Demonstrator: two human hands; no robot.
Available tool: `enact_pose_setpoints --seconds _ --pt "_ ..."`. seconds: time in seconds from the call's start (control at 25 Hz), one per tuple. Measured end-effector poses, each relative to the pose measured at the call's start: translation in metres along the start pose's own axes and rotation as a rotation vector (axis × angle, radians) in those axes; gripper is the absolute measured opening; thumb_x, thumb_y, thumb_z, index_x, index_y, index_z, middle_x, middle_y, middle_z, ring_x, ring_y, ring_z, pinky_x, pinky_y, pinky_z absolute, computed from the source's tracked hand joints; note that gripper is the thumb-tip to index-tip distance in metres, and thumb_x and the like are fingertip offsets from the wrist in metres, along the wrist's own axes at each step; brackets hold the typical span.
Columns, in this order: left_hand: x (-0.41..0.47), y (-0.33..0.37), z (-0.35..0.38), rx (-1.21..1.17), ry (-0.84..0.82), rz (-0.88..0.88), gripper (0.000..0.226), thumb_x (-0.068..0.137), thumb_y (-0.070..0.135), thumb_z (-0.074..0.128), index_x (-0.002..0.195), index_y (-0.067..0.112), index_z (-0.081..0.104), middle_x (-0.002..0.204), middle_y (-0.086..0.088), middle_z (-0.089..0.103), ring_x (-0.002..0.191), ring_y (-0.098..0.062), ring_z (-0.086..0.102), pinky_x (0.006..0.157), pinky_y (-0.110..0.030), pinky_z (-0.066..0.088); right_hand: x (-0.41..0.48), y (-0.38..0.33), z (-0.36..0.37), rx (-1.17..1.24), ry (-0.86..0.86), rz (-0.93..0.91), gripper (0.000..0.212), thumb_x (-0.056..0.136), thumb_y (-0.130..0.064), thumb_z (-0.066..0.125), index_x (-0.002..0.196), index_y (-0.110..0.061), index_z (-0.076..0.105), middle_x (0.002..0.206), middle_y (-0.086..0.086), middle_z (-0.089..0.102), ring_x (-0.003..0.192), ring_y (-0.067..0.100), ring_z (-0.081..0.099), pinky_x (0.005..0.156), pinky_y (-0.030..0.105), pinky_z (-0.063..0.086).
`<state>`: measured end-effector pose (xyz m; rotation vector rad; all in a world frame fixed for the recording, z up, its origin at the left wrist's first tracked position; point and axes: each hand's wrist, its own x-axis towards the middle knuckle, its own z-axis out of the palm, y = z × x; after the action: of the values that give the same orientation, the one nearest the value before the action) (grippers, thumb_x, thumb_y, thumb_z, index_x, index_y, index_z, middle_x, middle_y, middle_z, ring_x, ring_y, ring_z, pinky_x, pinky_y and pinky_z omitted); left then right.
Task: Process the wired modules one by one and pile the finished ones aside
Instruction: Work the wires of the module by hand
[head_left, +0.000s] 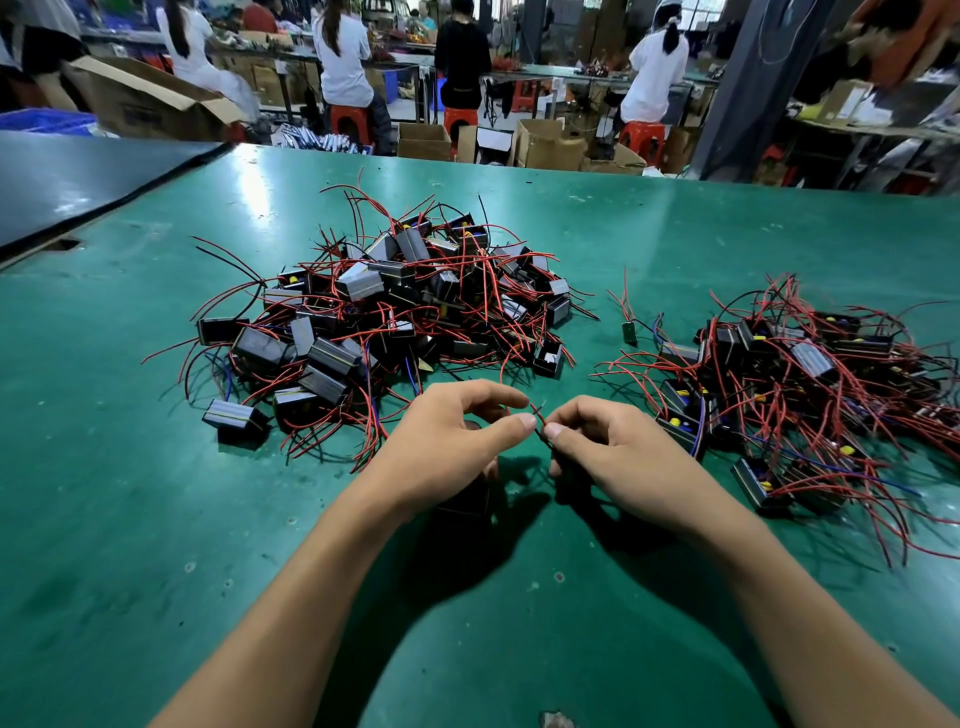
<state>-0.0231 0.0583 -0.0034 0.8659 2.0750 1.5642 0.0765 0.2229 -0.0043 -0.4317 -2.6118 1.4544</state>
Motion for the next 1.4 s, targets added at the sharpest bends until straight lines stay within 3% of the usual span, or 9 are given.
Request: enact_pose_setpoints --seconds 0.12,0.28,0.36,0.48,0.6,0.96,1.08,1.24,1.4 --pt "0.000 -0.003 0.000 0.026 0.001 0.014 0.015 0.089 0.024 0.071 0.104 0.024 0.073 0.068 0.013 0.066 0.052 -0.012 0.052 0.054 -0.020 0.042 -0.002 -0.002 0.000 -0.006 0.007 -0.016 0.015 0.100 -0.027 0.058 0.088 -0.021 0.064 0.073 0.003 0.074 0.068 0.030 0.072 0.075 0.044 0.055" --pt "0.000 -0.004 0.000 -0.018 0.086 0.015 0.010 0.091 0.023 0.069 0.098 0.026 0.075 0.074 0.009 0.070 0.057 -0.009 0.059 0.059 -0.025 0.049 -0.004 -0.004 -0.001 0.016 0.048 -0.046 0.010 0.100 -0.024 0.058 0.093 -0.030 0.063 0.073 0.004 0.074 0.069 0.036 0.069 0.072 0.048 0.056" --pt "0.001 -0.004 0.000 -0.081 0.125 -0.011 0.009 0.091 0.020 0.068 0.092 0.026 0.075 0.067 0.011 0.068 0.057 -0.005 0.059 0.057 -0.019 0.049 -0.004 -0.005 -0.002 0.025 0.029 -0.075 0.012 0.100 -0.023 0.058 0.095 -0.033 0.063 0.075 0.005 0.074 0.069 0.037 0.069 0.073 0.048 0.056" --pt "0.002 -0.003 0.000 -0.164 0.130 -0.063 0.008 0.091 0.019 0.068 0.090 0.023 0.075 0.074 0.007 0.069 0.062 -0.005 0.057 0.059 -0.016 0.047 -0.003 -0.004 -0.002 -0.007 -0.013 -0.128 0.011 0.099 -0.021 0.061 0.095 -0.030 0.067 0.078 -0.001 0.074 0.067 0.018 0.065 0.073 0.039 0.053" --pt "0.000 -0.001 0.003 -0.250 0.080 -0.081 0.007 0.090 0.018 0.069 0.089 0.018 0.076 0.071 0.003 0.065 0.058 -0.005 0.052 0.056 -0.015 0.044 -0.004 -0.002 -0.002 -0.063 -0.013 -0.172 0.008 0.096 -0.020 0.065 0.096 -0.025 0.072 0.082 -0.011 0.071 0.067 -0.004 0.056 0.069 0.017 0.044" --pt "-0.004 0.001 -0.001 -0.218 0.052 0.045 0.004 0.082 0.015 0.078 0.084 0.018 0.077 0.070 0.006 0.069 0.066 -0.014 0.049 0.061 -0.022 0.040 -0.006 -0.006 -0.001 -0.082 0.002 -0.221 0.014 0.096 -0.016 0.065 0.095 -0.029 0.070 0.087 -0.013 0.070 0.074 -0.007 0.059 0.072 0.010 0.042" --pt "-0.004 0.001 0.000 -0.219 0.085 0.055 0.009 0.084 0.008 0.074 0.089 0.016 0.075 0.072 0.003 0.071 0.063 -0.006 0.056 0.063 -0.016 0.045 -0.004 -0.001 0.000 -0.042 0.043 -0.189 0.011 0.097 -0.017 0.064 0.093 -0.024 0.071 0.082 -0.009 0.070 0.068 -0.002 0.055 0.069 0.019 0.045" --pt "-0.003 0.002 0.001 -0.271 0.124 -0.022 0.013 0.089 0.006 0.067 0.099 0.012 0.072 0.077 -0.003 0.072 0.058 -0.015 0.059 0.065 -0.031 0.048 0.000 0.003 0.002 0.009 0.085 -0.147 0.010 0.098 -0.016 0.061 0.095 -0.023 0.068 0.080 -0.004 0.066 0.071 0.009 0.053 0.074 0.033 0.048" --pt "-0.003 0.004 0.002 -0.347 0.088 -0.079 0.014 0.091 0.005 0.065 0.104 0.007 0.068 0.078 -0.007 0.070 0.046 -0.019 0.058 0.052 -0.025 0.051 0.002 0.004 0.005 -0.007 0.086 -0.111 0.008 0.097 -0.019 0.063 0.094 -0.022 0.069 0.088 0.008 0.072 0.077 0.021 0.059 0.082 0.042 0.051"
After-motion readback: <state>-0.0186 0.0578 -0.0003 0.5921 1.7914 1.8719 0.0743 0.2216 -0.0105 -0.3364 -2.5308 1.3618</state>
